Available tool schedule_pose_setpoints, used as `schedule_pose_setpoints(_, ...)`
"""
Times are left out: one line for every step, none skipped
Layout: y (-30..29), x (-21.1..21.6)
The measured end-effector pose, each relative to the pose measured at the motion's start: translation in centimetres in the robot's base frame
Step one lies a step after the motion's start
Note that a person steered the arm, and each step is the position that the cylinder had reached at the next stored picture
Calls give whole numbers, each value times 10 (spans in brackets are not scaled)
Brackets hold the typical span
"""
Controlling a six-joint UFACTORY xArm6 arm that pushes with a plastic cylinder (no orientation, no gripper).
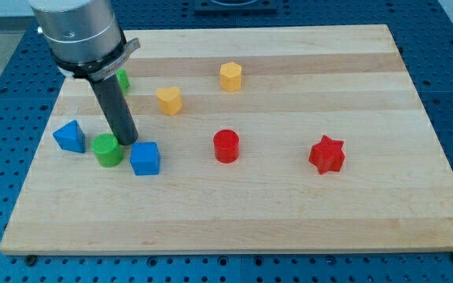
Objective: Move the yellow heart towards the yellow hexagon
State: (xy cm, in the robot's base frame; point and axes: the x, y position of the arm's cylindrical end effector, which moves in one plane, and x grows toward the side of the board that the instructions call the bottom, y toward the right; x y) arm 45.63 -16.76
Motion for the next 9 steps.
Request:
schedule_pose_setpoints(-1, -12)
schedule_pose_setpoints(-1, -30)
schedule_pose_setpoints(4, -49)
schedule_pose_setpoints(18, -74)
schedule_pose_setpoints(21, -72)
schedule_pose_setpoints(21, -42)
schedule_pose_setpoints(37, -39)
schedule_pose_setpoints(72, -70)
schedule_pose_setpoints(88, -106)
